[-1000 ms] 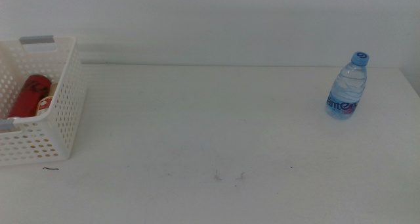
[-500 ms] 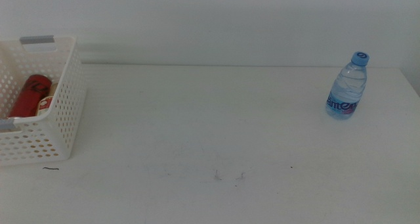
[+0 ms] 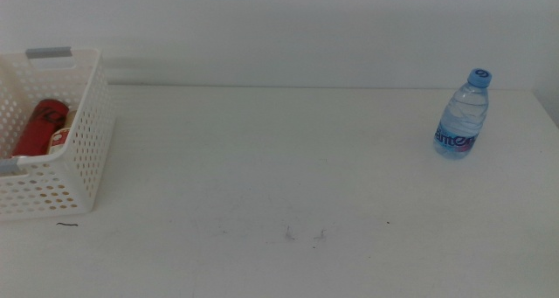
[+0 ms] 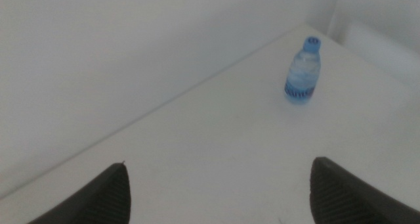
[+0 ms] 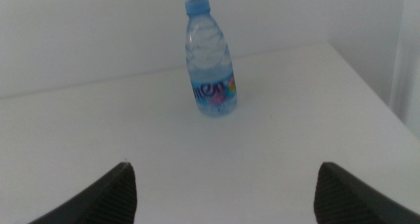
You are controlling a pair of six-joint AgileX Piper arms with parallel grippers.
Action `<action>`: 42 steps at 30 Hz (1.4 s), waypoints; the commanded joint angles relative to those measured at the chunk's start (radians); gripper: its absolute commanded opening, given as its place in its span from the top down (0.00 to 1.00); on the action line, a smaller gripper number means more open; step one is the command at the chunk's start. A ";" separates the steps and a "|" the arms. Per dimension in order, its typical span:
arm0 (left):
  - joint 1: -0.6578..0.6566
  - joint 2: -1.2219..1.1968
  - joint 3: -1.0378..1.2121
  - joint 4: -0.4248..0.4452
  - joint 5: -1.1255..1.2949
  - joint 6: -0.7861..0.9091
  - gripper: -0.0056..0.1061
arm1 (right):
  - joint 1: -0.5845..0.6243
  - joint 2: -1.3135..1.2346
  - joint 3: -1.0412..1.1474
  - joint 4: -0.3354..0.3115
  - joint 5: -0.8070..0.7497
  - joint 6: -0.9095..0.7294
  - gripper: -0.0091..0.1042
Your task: Use arms to grab the bottles and put them into the dustbin to the left of the table.
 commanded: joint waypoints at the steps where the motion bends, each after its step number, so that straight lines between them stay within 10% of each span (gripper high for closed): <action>1: -0.003 -0.004 0.004 0.002 -0.038 -0.009 0.11 | -0.008 -0.004 0.002 -0.010 -0.061 -0.004 0.17; 29: -0.003 -0.004 0.004 0.010 -0.093 -0.009 0.11 | -0.007 1.350 -0.096 -0.100 -1.359 -0.096 0.17; 42: -0.003 -0.004 0.004 0.010 -0.093 -0.009 0.11 | -0.008 1.753 -0.345 -0.034 -1.424 -0.137 0.17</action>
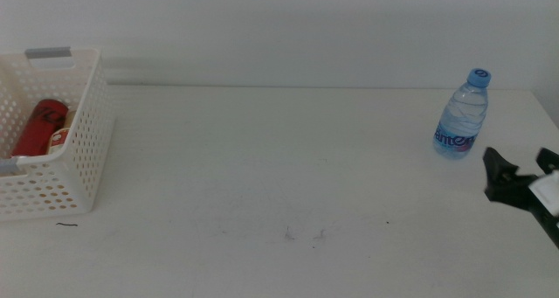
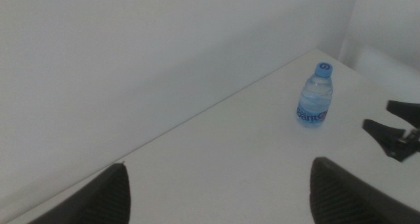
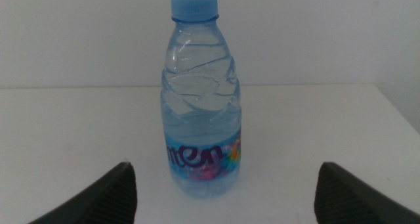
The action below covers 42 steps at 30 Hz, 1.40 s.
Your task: Use arms to grab the bottles and put them into the dustbin to the left of the table.
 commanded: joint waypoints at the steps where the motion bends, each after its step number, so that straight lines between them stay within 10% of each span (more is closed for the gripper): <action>1: -0.003 -0.004 0.004 0.000 -0.013 -0.009 0.11 | -0.008 0.061 -0.060 0.004 -0.013 -0.014 0.17; 32: -0.003 -0.004 0.004 0.000 -0.013 -0.009 0.11 | 0.035 0.457 -0.630 -0.061 0.231 -0.014 0.19; 34: -0.003 -0.004 0.004 0.000 -0.013 -0.009 0.11 | 0.045 0.466 -0.641 -0.038 0.259 -0.040 0.35; 37: -0.003 -0.004 0.004 0.000 -0.013 -0.009 0.11 | 0.084 0.446 -0.641 0.015 0.342 -0.074 0.93; 42: -0.003 -0.004 0.004 0.000 -0.013 -0.009 0.11 | 0.231 0.347 -0.673 0.039 0.381 -0.094 0.94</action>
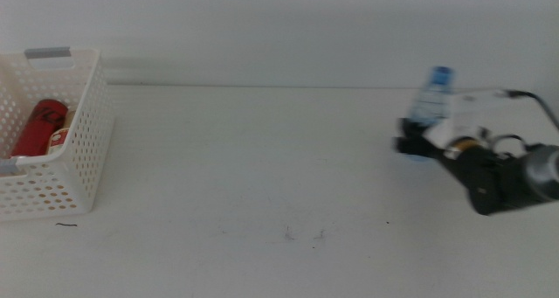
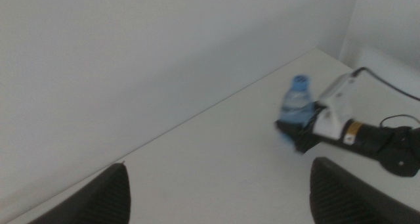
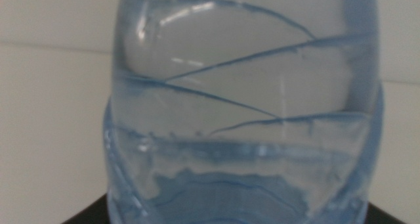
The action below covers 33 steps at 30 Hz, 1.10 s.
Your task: Use arms to grab the bottles and put them into the dustbin to the left of the table.
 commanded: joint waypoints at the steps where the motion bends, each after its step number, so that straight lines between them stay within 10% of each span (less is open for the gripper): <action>1: -0.003 -0.004 0.004 0.000 -0.013 -0.009 0.11 | 0.093 -0.058 -0.054 -0.025 0.009 -0.022 0.94; 14: -0.003 -0.004 0.004 0.000 -0.013 -0.009 0.11 | 0.403 0.241 -0.594 -0.029 0.236 -0.066 0.92; 18: -0.003 -0.004 0.004 0.000 -0.013 -0.009 0.11 | 0.419 0.299 -0.638 -0.020 0.236 -0.066 0.72; 25: -0.003 -0.004 0.004 0.000 -0.013 -0.009 0.11 | 0.421 0.290 -0.638 0.026 0.366 -0.062 0.10; 33: -0.003 -0.004 0.004 0.000 -0.013 -0.009 0.11 | 0.421 0.081 -0.636 0.046 0.982 -0.046 0.10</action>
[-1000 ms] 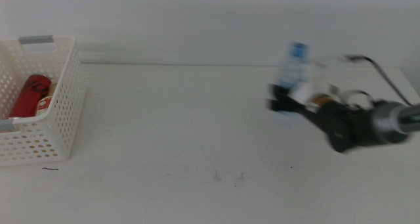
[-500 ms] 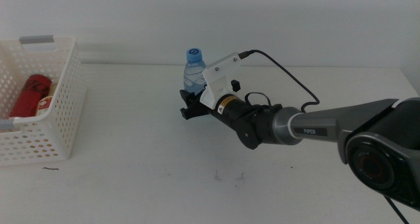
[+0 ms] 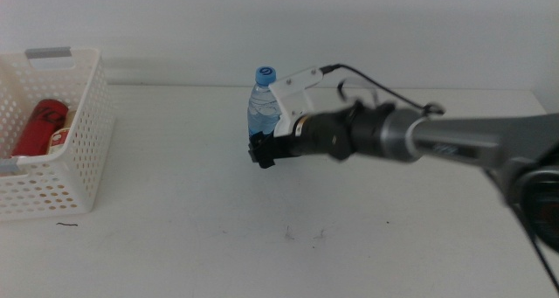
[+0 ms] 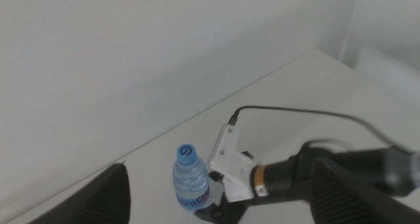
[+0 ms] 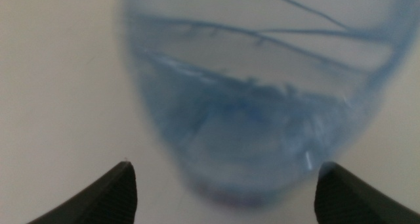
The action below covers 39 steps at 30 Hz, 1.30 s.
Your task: Use arms to grab the bottles and put them into the dustbin to the left of the table.
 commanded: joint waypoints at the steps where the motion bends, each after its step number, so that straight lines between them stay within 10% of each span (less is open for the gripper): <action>1: -0.003 -0.004 0.004 0.000 -0.013 -0.009 0.11 | 0.003 -0.108 -0.004 0.002 0.223 0.017 0.10; 17: -0.003 -0.004 0.004 0.000 -0.013 -0.009 0.11 | 0.003 -0.878 -0.004 -0.109 1.045 0.038 0.10; 39: -0.003 -0.004 0.004 0.000 -0.013 -0.009 0.11 | 0.003 -1.165 -0.004 -0.092 1.084 0.061 0.10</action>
